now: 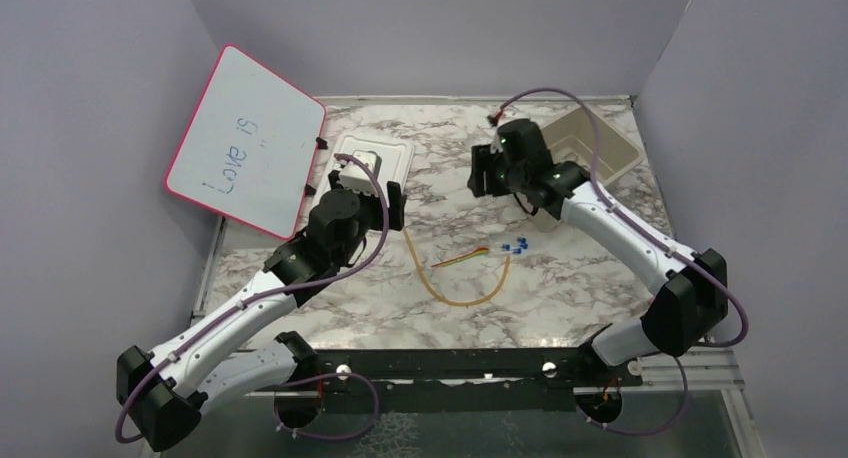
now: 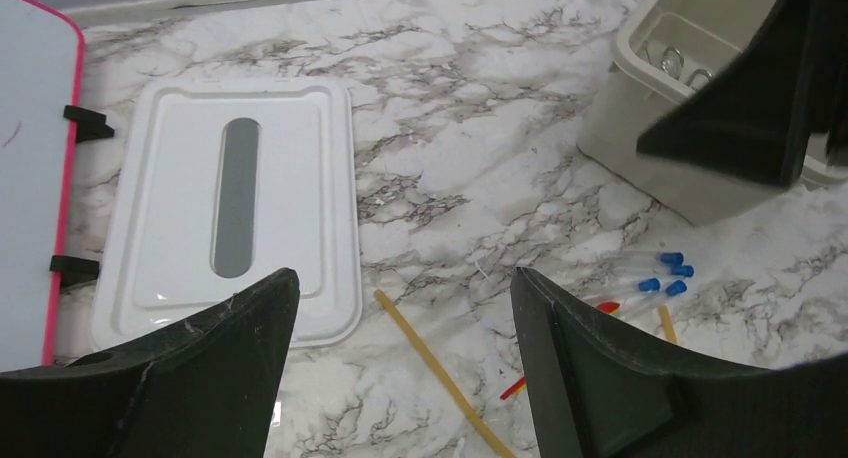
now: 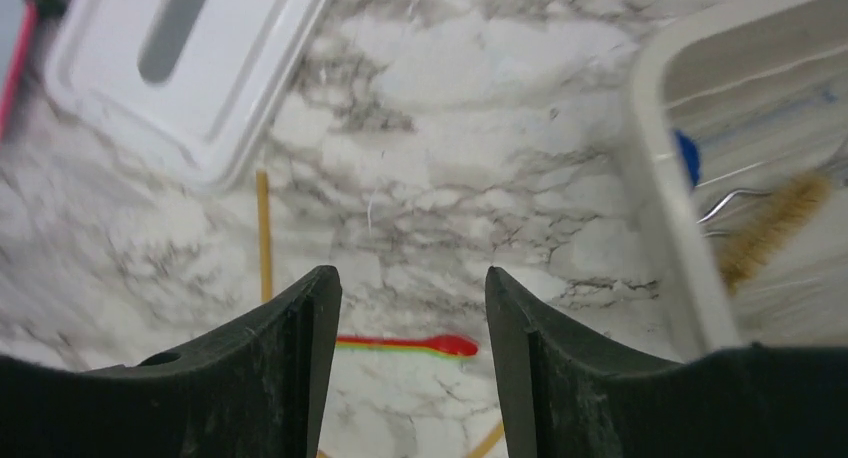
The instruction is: Organize the chemistry lab equipment
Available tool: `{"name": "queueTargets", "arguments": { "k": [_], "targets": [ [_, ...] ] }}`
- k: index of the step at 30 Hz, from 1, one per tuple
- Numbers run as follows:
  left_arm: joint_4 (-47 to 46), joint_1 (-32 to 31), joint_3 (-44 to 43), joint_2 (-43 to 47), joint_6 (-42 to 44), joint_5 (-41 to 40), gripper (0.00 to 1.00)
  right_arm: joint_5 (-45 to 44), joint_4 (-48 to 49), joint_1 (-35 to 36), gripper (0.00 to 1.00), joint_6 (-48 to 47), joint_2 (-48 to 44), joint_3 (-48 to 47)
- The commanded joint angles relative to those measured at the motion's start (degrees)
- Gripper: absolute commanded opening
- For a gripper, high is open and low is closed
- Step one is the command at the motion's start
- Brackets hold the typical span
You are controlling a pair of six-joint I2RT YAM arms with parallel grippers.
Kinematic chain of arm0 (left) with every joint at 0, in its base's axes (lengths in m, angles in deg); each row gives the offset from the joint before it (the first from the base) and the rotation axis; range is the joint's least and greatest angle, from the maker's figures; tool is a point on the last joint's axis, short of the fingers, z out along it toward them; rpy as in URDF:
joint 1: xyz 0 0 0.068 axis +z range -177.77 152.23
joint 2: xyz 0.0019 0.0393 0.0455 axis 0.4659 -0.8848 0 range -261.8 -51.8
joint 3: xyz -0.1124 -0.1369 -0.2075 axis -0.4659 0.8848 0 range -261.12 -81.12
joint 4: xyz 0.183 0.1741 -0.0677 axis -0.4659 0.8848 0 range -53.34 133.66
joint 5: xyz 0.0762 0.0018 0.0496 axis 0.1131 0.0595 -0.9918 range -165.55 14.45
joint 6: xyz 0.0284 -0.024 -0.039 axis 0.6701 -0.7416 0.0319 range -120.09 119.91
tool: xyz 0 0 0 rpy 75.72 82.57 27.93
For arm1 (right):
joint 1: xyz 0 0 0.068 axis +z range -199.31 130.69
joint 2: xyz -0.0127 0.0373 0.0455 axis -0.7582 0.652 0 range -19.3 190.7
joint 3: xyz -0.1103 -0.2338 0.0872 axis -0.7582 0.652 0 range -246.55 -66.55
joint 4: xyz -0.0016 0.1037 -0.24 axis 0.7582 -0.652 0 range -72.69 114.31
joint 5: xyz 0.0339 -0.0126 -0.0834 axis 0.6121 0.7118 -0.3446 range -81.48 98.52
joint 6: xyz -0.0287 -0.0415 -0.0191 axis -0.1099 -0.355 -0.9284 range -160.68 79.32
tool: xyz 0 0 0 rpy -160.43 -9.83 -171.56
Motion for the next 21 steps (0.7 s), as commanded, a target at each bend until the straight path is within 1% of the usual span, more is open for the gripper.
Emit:
{"name": "queueTargets", "arguments": {
  "k": [1, 3, 6, 7, 8, 10, 13, 16, 21],
  "targets": [
    [-0.9, 0.3, 0.3, 2.1, -0.6, -6.6, 0.8, -1.3, -1.8, 9.8, 0.62, -12.1, 2.0, 5.8],
    [-1.4, 0.3, 0.5, 2.5, -0.4, -6.7, 0.81, -1.0, -1.5, 12.5, 0.63, -14.2, 3.7, 7.9],
    [-1.3, 0.2, 0.4, 2.3, -0.3, -6.8, 0.81, 0.7, -2.4, 14.3, 0.62, -17.7, 7.8, 8.3],
    [-1.3, 0.3, 0.4, 2.3, -0.3, -6.8, 0.81, 1.4, -3.3, 15.1, 0.6, -19.5, 9.3, 7.9],
    [-1.2, 0.3, 0.3, 2.1, -0.4, -6.7, 0.81, 1.2, -4.3, 15.9, 0.56, -21.5, 10.9, 7.4],
    [-0.1, 0.3, -0.4, 1.9, -0.6, -6.2, 0.81, -0.5, -6.2, 17.6, 0.52, -24.8, 14.3, 6.4],
    [0.2, 0.3, -1.2, 1.8, -0.7, -5.3, 0.81, -3.8, -7.4, 18.7, 0.52, -28.1, 19.1, 4.8],
    [0.4, 0.3, -1.8, 2.0, -0.6, -5.4, 0.81, -1.9, -7.6, 18.8, 0.52, -31.2, 22.6, 3.6],
    [1.0, 0.4, -2.5, 2.1, 0.3, -6.4, 0.81, 1.4, -6.3, 18.7, 0.52, -34.5, 24.2, 2.4]
  ]
}}
